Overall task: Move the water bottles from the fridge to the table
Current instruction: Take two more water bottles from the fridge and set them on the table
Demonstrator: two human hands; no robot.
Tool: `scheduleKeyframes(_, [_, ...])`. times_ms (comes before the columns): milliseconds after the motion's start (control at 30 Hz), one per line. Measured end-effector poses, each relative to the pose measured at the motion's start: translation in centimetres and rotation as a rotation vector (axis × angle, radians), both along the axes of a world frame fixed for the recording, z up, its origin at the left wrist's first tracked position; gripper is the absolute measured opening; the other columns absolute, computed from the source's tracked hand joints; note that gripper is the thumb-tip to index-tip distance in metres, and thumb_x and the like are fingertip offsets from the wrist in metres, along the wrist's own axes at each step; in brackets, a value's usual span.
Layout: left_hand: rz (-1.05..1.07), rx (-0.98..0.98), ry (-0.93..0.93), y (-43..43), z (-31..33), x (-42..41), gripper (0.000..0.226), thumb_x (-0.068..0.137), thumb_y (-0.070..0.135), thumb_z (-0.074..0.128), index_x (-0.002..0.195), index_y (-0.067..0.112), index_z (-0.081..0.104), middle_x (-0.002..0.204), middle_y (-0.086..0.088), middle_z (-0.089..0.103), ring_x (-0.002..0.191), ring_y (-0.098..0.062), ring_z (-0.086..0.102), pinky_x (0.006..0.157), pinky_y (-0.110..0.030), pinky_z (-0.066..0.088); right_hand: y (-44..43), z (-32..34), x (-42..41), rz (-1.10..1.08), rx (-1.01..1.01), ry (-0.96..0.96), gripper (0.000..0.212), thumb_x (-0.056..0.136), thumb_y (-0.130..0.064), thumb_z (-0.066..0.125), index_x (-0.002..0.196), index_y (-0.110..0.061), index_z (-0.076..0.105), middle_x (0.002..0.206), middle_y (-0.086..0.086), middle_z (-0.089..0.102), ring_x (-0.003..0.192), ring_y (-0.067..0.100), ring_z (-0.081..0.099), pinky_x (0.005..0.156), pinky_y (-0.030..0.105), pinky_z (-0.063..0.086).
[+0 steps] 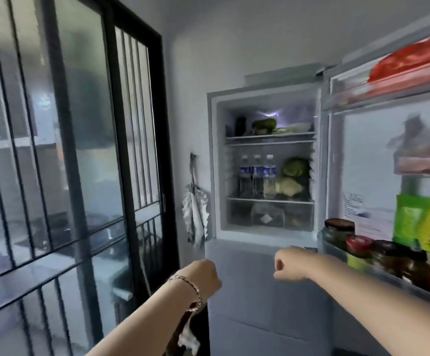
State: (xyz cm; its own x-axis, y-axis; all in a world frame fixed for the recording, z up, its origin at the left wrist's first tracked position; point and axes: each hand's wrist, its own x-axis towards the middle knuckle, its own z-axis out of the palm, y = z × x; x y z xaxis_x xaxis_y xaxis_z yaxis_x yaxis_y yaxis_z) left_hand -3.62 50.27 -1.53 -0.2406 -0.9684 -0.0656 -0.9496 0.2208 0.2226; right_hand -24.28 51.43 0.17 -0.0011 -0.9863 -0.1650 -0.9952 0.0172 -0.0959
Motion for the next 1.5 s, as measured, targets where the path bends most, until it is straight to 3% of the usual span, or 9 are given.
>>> scheduleKeyframes(100, [-0.072, -0.017, 0.003, -7.0, 1.0, -1.3, 0.033, 0.093, 0.023, 0.043, 0.118, 0.010, 0.060, 0.124, -0.010, 0.063, 0.114, -0.027, 0.059, 0.096, -0.033, 0.049, -5.7, 1.5, -1.9, -0.095, -0.066, -0.033, 0.037, 0.086, -0.029, 0.049, 0.101, 0.001, 0.065, 0.109, 0.021, 0.067, 0.097, 0.038, 0.063, 0.081, 0.039, 0.052])
scheduleKeyframes(200, [-0.140, -0.035, -0.022, -13.8, 1.6, -2.9, 0.029, 0.093, 0.026, 0.044, 0.115, 0.014, 0.059, 0.120, -0.006, 0.064, 0.109, -0.025, 0.063, 0.091, -0.031, 0.050, -10.7, 2.7, -3.8, -0.164, -0.096, -0.032, 0.028, 0.083, -0.022, 0.048, 0.058, -0.011, 0.047, 0.059, 0.008, 0.045, 0.063, 0.029, 0.041, 0.052, 0.029, 0.031])
scheduleKeyframes(300, [-0.207, -0.091, -0.017, -20.5, 2.9, -5.3, 0.029, 0.092, 0.030, 0.044, 0.115, 0.017, 0.057, 0.122, -0.004, 0.063, 0.110, -0.024, 0.061, 0.091, -0.029, 0.048, -15.5, 4.0, -6.2, -0.224, -0.115, -0.045, 0.033, 0.084, -0.019, 0.047, 0.052, -0.015, 0.036, 0.056, 0.004, 0.033, 0.053, 0.022, 0.030, 0.051, 0.030, 0.020])
scheduleKeyframes(533, [-0.255, -0.253, 0.020, -35.2, 6.6, -11.8, 0.019, 0.093, 0.030, 0.045, 0.097, 0.017, 0.058, 0.116, -0.008, 0.066, 0.109, -0.027, 0.061, 0.093, -0.034, 0.050, -28.6, 6.7, -12.0, -0.260, -0.206, -0.040, 0.023, 0.087, -0.027, 0.054, 0.097, -0.009, 0.064, 0.092, 0.010, 0.058, 0.083, 0.025, 0.054, 0.065, 0.028, 0.037])
scheduleKeyframes(667, [-0.226, -0.324, 0.027, -43.8, 8.5, -16.0, 0.035, 0.094, 0.037, 0.041, 0.114, 0.012, 0.056, 0.117, -0.010, 0.064, 0.108, -0.028, 0.060, 0.091, -0.037, 0.048, -36.9, 8.5, -15.6, -0.235, -0.321, -0.040, 0.014, 0.090, -0.027, 0.052, 0.078, -0.019, 0.056, 0.089, 0.004, 0.059, 0.086, 0.025, 0.054, 0.059, 0.025, 0.037])
scheduleKeyframes(767, [-0.178, -0.422, 0.044, -49.0, 10.3, -18.6, 0.035, 0.095, 0.036, 0.040, 0.117, 0.012, 0.051, 0.116, -0.011, 0.063, 0.107, -0.030, 0.060, 0.088, -0.039, 0.048, -42.9, 10.2, -17.8, -0.257, -0.410, -0.075, 0.030, 0.091, -0.030, 0.050, 0.114, -0.012, 0.059, 0.113, 0.005, 0.065, 0.098, 0.025, 0.061, 0.073, 0.029, 0.043])
scheduleKeyframes(967, [-0.091, -0.538, 0.228, -58.6, 12.9, -22.5, 0.037, 0.096, 0.030, 0.041, 0.130, 0.016, 0.042, 0.124, -0.008, 0.056, 0.105, -0.028, 0.061, 0.081, -0.036, 0.050, -54.3, 12.6, -20.3, -0.255, -0.699, -0.032, 0.058, 0.093, -0.044, 0.046, 0.140, -0.012, 0.033, 0.138, 0.012, 0.044, 0.113, 0.028, 0.057, 0.084, 0.036, 0.050])
scheduleKeyframes(1233, [-0.217, -0.600, 0.208, -69.0, 14.9, -25.9, 0.055, 0.095, 0.038, 0.040, 0.146, 0.020, 0.025, 0.153, -0.003, 0.030, 0.135, -0.026, 0.036, 0.107, -0.039, 0.037, -61.7, 14.0, -22.0, -0.303, -0.596, 0.073, 0.055, 0.091, -0.055, 0.039, 0.129, -0.017, 0.051, 0.128, 0.007, 0.059, 0.113, 0.026, 0.058, 0.082, 0.032, 0.048])
scheduleKeyframes(1500, [-0.221, -0.623, 0.193, -71.9, 14.5, -26.4, 0.033, 0.095, 0.035, 0.041, 0.098, 0.007, 0.058, 0.109, -0.014, 0.062, 0.098, -0.027, 0.055, 0.080, -0.035, 0.046, -62.5, 13.8, -21.3, -0.344, -0.677, 0.179, 0.050, 0.087, -0.055, 0.045, 0.116, -0.016, 0.058, 0.117, 0.007, 0.066, 0.106, 0.027, 0.062, 0.073, 0.030, 0.044])
